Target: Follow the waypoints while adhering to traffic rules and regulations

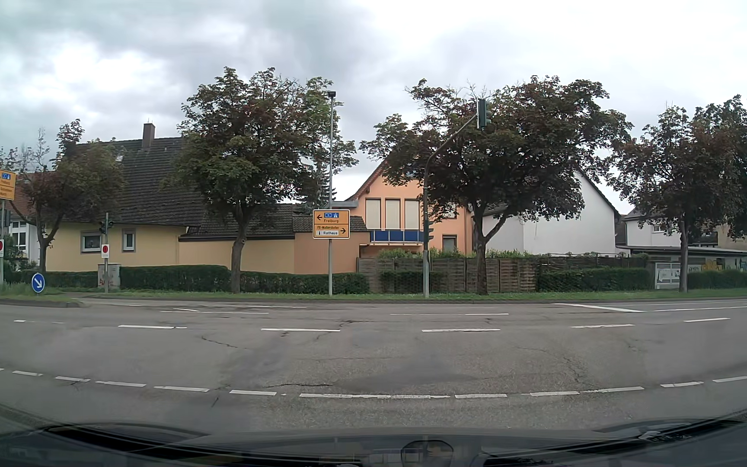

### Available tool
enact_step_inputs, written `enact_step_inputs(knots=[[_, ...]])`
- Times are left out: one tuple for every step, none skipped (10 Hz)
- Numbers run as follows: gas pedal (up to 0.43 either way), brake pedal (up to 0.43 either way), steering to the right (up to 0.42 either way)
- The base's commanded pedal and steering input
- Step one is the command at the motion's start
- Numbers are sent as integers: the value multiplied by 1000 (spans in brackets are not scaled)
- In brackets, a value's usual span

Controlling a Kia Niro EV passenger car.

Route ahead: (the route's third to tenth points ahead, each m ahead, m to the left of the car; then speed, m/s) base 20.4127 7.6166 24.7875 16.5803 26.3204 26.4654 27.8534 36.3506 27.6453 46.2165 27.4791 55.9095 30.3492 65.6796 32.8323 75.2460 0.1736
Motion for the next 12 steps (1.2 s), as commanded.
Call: enact_step_inputs(knots=[[0, 134, -17], [0, 140, -17], [0, 140, -17], [0, 140, -17], [0, 140, -16], [0, 146, -16], [0, 146, -16], [0, 146, -16], [0, 146, -16], [0, 146, -16], [0, 146, -16], [0, 146, -16]])
